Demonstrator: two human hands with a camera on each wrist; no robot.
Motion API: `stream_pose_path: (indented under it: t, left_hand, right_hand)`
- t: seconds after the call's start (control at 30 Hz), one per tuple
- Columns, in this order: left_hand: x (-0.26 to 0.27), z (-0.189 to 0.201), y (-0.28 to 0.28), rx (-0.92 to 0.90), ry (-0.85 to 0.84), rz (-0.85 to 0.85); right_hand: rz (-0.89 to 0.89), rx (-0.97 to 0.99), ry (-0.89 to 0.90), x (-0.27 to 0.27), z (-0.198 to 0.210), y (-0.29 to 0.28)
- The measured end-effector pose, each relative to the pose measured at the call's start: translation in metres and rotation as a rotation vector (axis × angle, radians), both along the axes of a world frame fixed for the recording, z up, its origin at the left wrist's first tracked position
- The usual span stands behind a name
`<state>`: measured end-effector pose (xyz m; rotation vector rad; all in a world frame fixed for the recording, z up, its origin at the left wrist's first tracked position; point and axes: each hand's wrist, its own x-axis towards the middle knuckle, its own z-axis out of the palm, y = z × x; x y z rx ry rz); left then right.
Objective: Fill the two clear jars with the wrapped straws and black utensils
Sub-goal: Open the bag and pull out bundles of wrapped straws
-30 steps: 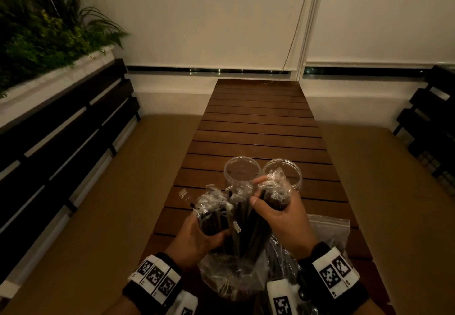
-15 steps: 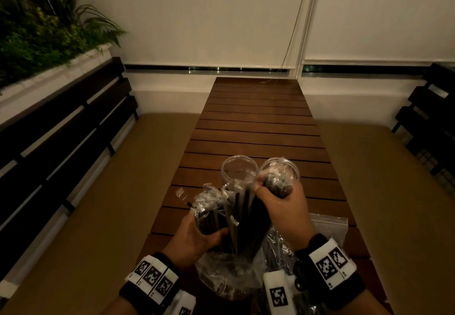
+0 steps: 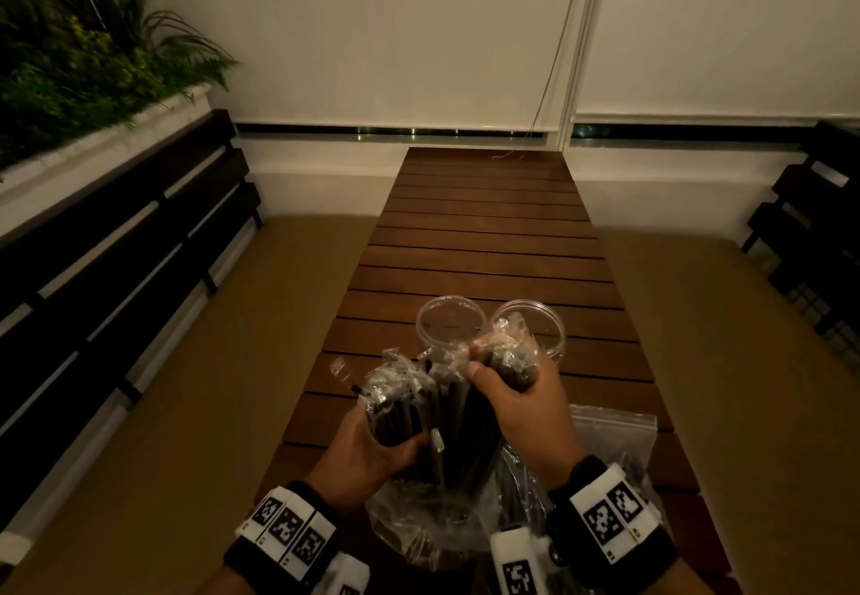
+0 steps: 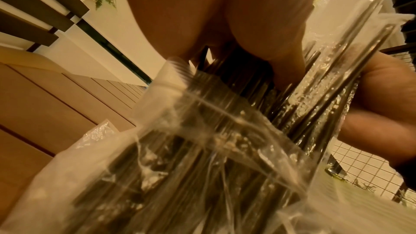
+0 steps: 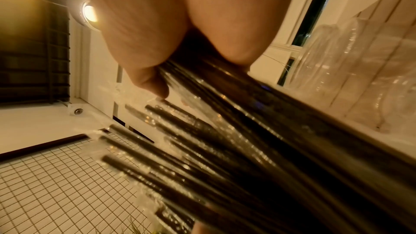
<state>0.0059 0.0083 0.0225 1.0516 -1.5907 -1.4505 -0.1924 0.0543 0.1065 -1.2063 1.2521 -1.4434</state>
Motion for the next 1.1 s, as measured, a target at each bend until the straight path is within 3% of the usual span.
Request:
stream_pose_path:
  t: [0.27,0.5,0.6,0.73,0.93,1.1]
  left_hand:
    - [-0.003,0.005,0.001,-0.029,-0.025,0.001]
    - [-0.004,0.011,0.004,-0.009,-0.041,-0.042]
    - [-0.006,0.011,0.004,-0.044,-0.039,-0.027]
    - [-0.005,0.011,0.005,-0.045,-0.033,-0.016]
    - [-0.003,0.023,0.008,-0.11,-0.144,-0.113]
    - [-0.004,0.031,0.01,-0.18,-0.116,-0.16]
  right_hand:
    - [0.089,-0.024,-0.038,0.011,-0.008,0.022]
    - [0.243,0.051,0.093,0.01,-0.027,0.036]
    - [0.22,0.053,0.22,0.013,-0.038,0.034]
    - [0.16,0.086,0.126,0.015,-0.039,0.024]
    - [0.133,0.125,0.139,0.007,-0.035,0.012]
    - [0.12,0.106,0.135,0.002,-0.04,0.013]
